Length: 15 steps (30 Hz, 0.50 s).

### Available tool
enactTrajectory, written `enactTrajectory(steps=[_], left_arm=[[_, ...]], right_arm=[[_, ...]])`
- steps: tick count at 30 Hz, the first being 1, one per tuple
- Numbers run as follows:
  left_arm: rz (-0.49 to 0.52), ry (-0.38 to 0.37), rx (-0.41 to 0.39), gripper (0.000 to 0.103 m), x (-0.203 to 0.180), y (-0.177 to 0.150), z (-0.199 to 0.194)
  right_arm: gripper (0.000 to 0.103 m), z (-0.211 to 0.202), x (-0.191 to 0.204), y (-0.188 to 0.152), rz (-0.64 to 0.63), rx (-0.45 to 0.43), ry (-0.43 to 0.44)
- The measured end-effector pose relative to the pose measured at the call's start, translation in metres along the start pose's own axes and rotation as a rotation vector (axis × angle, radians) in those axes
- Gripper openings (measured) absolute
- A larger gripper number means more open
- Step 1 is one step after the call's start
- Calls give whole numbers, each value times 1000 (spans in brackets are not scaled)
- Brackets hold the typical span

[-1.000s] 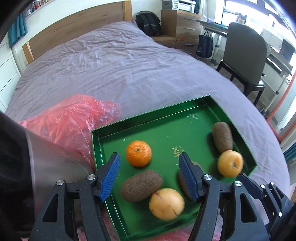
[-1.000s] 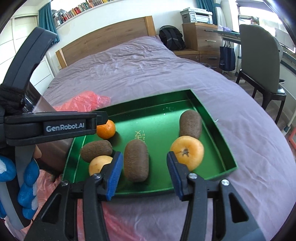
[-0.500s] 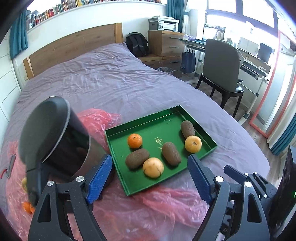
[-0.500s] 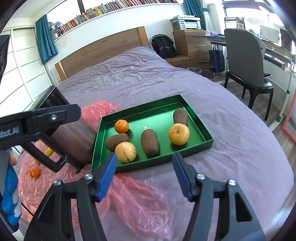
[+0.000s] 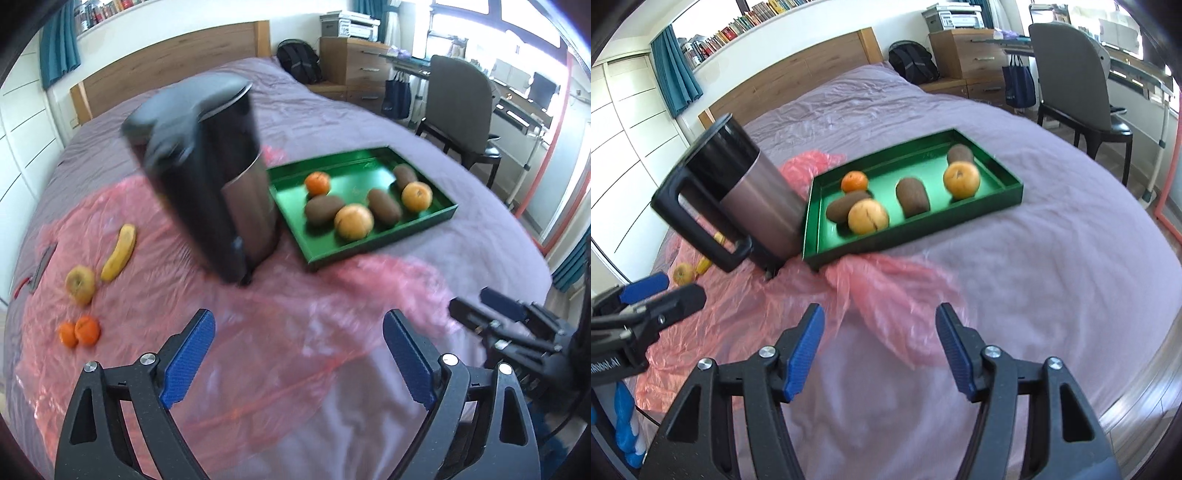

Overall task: Organize fruits
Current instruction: 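Move both tools back toward the two remaining tangerines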

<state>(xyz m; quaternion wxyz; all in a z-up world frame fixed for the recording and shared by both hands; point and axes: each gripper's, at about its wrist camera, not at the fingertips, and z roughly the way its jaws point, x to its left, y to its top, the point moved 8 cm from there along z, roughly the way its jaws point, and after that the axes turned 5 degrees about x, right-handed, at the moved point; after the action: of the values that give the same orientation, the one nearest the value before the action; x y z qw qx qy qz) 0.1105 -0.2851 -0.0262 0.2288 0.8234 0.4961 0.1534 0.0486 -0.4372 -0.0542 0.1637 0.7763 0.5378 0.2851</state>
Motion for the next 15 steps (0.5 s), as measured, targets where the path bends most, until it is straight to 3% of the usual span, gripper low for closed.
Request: enactTrajectory(steps=[8, 15], left_arm=[[-118, 80, 44, 90, 68, -64, 1], [-215, 161, 40, 89, 137, -103, -14]], right_arm=[[75, 7, 32, -29, -42, 55, 19], [75, 7, 94, -38, -164, 76, 60]])
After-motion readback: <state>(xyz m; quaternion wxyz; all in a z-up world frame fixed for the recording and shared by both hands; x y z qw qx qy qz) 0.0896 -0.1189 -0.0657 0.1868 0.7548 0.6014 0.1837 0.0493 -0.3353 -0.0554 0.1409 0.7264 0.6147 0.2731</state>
